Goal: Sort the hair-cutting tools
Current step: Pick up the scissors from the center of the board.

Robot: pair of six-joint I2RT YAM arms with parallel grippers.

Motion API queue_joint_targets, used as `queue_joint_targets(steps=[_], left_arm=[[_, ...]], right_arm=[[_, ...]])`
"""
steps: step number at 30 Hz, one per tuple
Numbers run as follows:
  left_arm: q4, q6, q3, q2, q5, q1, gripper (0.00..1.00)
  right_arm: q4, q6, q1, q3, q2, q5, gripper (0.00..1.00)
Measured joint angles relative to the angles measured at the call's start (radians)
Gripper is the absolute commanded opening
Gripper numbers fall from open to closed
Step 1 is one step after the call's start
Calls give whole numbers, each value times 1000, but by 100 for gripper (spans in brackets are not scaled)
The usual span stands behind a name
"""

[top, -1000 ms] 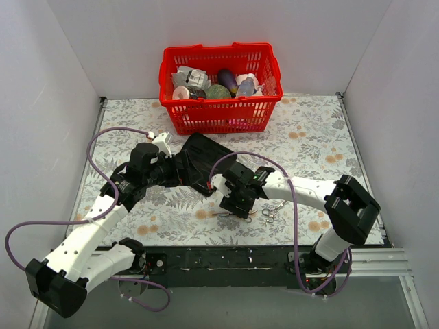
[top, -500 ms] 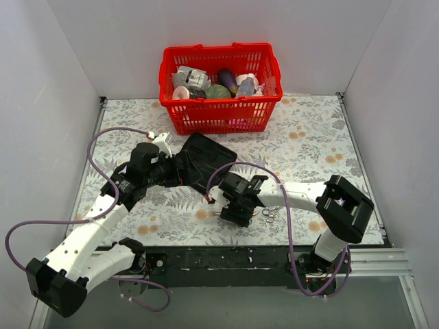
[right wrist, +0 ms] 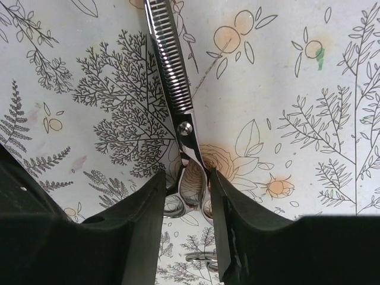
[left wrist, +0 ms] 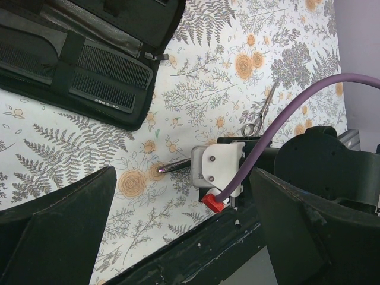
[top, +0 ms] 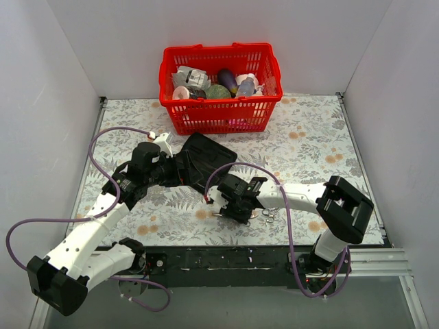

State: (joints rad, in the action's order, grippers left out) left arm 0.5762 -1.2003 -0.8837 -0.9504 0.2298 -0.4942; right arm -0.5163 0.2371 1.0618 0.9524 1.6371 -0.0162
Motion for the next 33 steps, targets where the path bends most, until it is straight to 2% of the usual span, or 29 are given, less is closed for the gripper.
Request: queue_joint_targets(steps=[11,18,26,33], left_arm=[[0,1,0,0,-2,0,98],[18,16,-20,-16,-42,0,98],[9,30,-179,-152,-116,0,98],[-70,24,-205,-298,-144,0,98]], right_arm=[[34,-33,3,-13,-8,-30,1],[19,-64,8,-3,-5,-48,1],[-74,-160,10,17,-29,-76,1],[-239,-277,10,183,-101,-160,1]])
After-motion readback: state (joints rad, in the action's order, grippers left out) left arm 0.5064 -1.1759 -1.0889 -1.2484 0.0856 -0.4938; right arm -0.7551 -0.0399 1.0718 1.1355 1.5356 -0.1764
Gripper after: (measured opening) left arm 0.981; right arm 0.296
